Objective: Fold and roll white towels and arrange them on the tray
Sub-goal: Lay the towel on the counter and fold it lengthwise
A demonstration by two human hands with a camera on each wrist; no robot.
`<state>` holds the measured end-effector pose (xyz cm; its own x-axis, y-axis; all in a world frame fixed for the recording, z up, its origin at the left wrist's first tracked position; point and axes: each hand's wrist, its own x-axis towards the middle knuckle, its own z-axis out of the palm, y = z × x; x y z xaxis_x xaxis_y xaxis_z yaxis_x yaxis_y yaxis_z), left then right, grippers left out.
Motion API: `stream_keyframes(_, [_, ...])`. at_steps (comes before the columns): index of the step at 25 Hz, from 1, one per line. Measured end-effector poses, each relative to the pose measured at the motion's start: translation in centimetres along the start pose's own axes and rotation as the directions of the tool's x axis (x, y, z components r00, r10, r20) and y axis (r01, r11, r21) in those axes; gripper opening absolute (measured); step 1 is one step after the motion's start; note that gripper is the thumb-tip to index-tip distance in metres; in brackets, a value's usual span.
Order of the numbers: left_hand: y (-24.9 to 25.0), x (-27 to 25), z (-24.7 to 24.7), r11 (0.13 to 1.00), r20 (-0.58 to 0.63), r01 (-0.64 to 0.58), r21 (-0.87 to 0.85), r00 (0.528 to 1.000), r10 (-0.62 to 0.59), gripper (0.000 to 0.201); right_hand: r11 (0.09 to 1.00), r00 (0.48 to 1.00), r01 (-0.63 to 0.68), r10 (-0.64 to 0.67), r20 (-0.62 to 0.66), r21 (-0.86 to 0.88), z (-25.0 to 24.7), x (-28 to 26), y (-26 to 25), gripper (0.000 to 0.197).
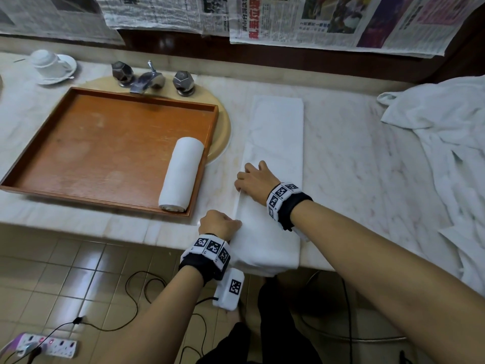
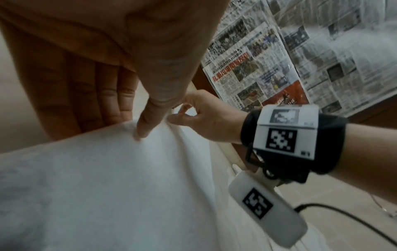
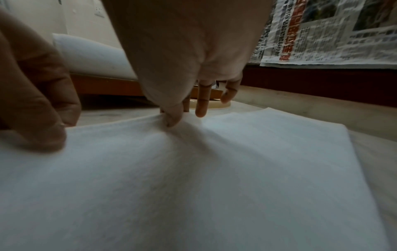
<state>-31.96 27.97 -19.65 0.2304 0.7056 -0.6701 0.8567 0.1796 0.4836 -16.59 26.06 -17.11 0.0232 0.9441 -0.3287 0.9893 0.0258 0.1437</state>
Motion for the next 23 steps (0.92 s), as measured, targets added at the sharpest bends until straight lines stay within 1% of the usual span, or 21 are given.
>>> stream_keyframes(5, [0.7,0.6,0.2,0.998,0.007,-0.004,0.070,1.000,0.004,0.013,0.998,0.997,0.060,-0.061,0.039,0.018,-1.2,1.5,1.0,0.032])
stream_keyframes(7, [1.5,0.9,0.1,0.998,-0.034,-0.049,0.037,0.998,0.050,0.009,0.998,0.996,0.061,-0.062,0.058,0.017,-1.0,1.4,1.4,0.034])
stream_keyframes(9, [2.5,1.3,0.1,0.992,-0.089,-0.122,0.019,0.988,0.123,0.010,0.999,0.996,0.052,-0.052,0.073,0.006,-1.0,1.6,2.2,0.036])
stream_keyframes(10, [2.9,1.6,0.1,0.989,-0.098,-0.146,0.038,0.984,0.149,0.011,0.999,0.997,0.044,-0.044,0.071,-0.001,-1.1,1.9,2.5,0.035])
stream_keyframes(12, [3.3,1.7,0.2,0.985,-0.097,-0.145,0.092,0.983,0.153,0.012,1.000,0.999,0.010,-0.010,0.041,0.006,-1.1,2.6,2.5,0.030])
stream_keyframes(13, [3.3,1.8,0.3,0.985,-0.099,-0.135,0.106,0.984,0.146,0.012,0.999,1.000,-0.020,0.019,0.008,0.039,-0.6,2.9,2.3,0.028])
stream_keyframes(15, [3.2,2.1,0.3,0.989,-0.107,-0.109,0.099,0.987,0.120,0.006,0.974,0.988,-0.108,0.128,-0.092,0.197,1.5,2.3,1.8,0.030])
stream_keyframes(16, [3.4,2.2,0.1,0.989,-0.121,-0.109,0.103,0.985,0.121,0.005,0.935,0.966,-0.186,0.231,-0.118,0.302,2.7,1.5,1.9,0.038])
stream_keyframes(17, [3.6,2.3,0.0,0.981,-0.154,-0.123,0.151,0.977,0.146,0.014,0.875,0.933,-0.283,0.346,-0.099,0.393,3.9,0.4,2.1,0.047])
stream_keyframes(18, [4.0,2.6,0.2,0.957,-0.187,-0.162,0.239,0.960,0.209,0.026,0.813,0.898,-0.376,0.438,-0.040,0.445,5.0,-0.5,2.7,0.054])
stream_keyframes(19, [4.7,2.9,0.5,0.918,-0.203,-0.231,0.323,0.930,0.306,0.040,0.760,0.867,-0.454,0.497,0.033,0.465,5.9,-1.4,3.5,0.058])
stream_keyframes(20, [5.5,3.2,0.9,0.870,-0.178,-0.334,0.363,0.891,0.417,0.052,0.724,0.845,-0.507,0.525,0.103,0.468,6.7,-2.3,4.2,0.061])
stream_keyframes(21, [6.7,3.6,1.6,0.804,-0.088,-0.466,0.370,0.844,0.530,0.059,0.706,0.834,-0.532,0.530,0.150,0.467,7.3,-2.9,5.0,0.063])
stream_keyframes(22, [7.8,3.8,2.3,0.713,0.050,-0.600,0.362,0.776,0.628,0.062,0.701,0.836,-0.534,0.521,0.173,0.472,7.8,-3.4,5.7,0.064])
stream_keyframes(23, [8.6,4.4,3.1,0.618,0.199,-0.692,0.372,0.710,0.675,0.062,0.703,0.842,-0.526,0.511,0.173,0.479,8.1,-3.6,6.3,0.064])
